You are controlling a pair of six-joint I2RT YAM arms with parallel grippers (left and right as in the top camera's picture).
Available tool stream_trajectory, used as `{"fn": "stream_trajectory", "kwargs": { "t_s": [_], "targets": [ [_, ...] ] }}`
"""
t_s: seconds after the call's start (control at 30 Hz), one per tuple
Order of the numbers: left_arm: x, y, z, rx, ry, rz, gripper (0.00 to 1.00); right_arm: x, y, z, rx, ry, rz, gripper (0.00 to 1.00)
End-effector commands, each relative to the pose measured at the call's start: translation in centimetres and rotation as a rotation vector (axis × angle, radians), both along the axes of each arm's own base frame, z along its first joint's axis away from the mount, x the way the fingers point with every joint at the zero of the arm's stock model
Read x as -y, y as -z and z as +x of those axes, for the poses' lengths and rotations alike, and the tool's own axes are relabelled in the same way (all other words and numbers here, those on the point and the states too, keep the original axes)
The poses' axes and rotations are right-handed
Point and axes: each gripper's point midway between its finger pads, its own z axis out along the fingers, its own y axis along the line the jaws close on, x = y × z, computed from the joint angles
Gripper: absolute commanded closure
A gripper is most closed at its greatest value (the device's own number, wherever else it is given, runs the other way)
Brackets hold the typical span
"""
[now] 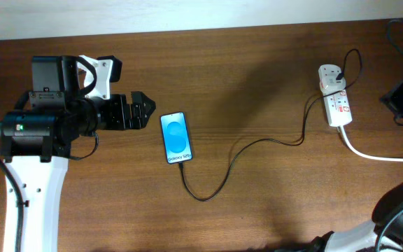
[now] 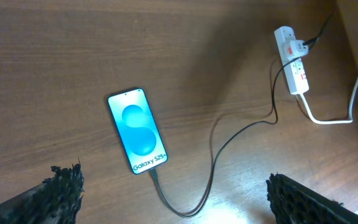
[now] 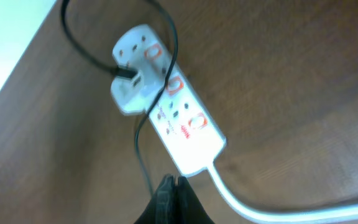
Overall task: Plug charger to phone and switch on socket
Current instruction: 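Bring the right gripper over the power strip's orange switch beside the charger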
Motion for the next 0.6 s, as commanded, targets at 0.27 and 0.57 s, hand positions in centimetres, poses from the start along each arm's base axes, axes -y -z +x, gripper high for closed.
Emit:
{"fn": "stream_trajectory", "kwargs": {
  "t_s": [0.27,0.57],
  "targets": [
    [-0.2,-0.5,0.0,0.017,-0.007,0.003,0.01,1.0,5.2,2.6,0.033,-0.002,0.058,0.96],
    [-0.2,-0.5,0.0,0.017,-0.007,0.003,0.01,-0.1,8.2,5.0,0.040,-0.057,0.056,0.96]
  ]
}}
